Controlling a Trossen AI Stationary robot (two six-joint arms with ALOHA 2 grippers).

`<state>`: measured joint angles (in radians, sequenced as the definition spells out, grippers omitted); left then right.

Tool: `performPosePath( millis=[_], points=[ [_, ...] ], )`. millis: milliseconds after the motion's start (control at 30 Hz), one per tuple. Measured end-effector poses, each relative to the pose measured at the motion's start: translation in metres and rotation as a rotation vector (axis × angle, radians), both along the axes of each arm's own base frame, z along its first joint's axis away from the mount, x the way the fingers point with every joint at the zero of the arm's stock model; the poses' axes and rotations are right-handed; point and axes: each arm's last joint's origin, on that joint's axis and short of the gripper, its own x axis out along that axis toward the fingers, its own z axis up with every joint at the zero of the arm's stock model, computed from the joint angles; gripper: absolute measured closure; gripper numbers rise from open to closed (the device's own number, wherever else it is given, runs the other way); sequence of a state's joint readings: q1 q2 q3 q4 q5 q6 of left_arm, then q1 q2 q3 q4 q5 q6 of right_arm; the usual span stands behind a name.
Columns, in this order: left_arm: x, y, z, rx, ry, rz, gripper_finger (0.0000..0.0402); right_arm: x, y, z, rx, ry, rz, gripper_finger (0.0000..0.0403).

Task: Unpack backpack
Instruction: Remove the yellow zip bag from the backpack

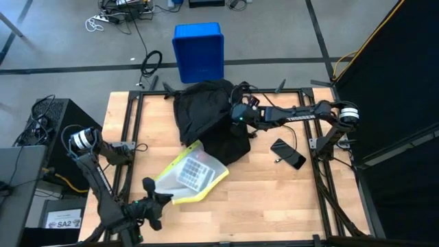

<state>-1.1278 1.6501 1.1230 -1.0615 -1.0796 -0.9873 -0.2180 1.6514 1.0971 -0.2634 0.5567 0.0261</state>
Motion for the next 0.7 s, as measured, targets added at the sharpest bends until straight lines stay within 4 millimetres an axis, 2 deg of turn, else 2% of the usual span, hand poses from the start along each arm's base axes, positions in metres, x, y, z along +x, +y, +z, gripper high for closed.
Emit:
performPosePath(
  millis=[200, 467, 533, 700],
  points=[
    [-0.001, 0.009, -0.014, -0.002, 0.000, 0.034, 0.0401, -0.005, 0.009, 0.052, 0.007, -0.113, 0.008, 0.0297],
    [0.011, 0.020, -0.027, -0.031, -0.016, 0.090, 0.0401, -0.006, 0.062, 0.116, 0.064, -0.425, 0.250, 0.0295],
    [0.014, 0.021, -0.030, -0.033, -0.016, 0.095, 0.0401, -0.006, 0.077, 0.123, 0.064, -0.471, 0.328, 0.0298],
    [0.022, 0.026, -0.034, -0.035, -0.005, 0.106, 0.0401, -0.003, 0.107, 0.126, 0.069, -0.511, 0.431, 0.0300]
  ],
)
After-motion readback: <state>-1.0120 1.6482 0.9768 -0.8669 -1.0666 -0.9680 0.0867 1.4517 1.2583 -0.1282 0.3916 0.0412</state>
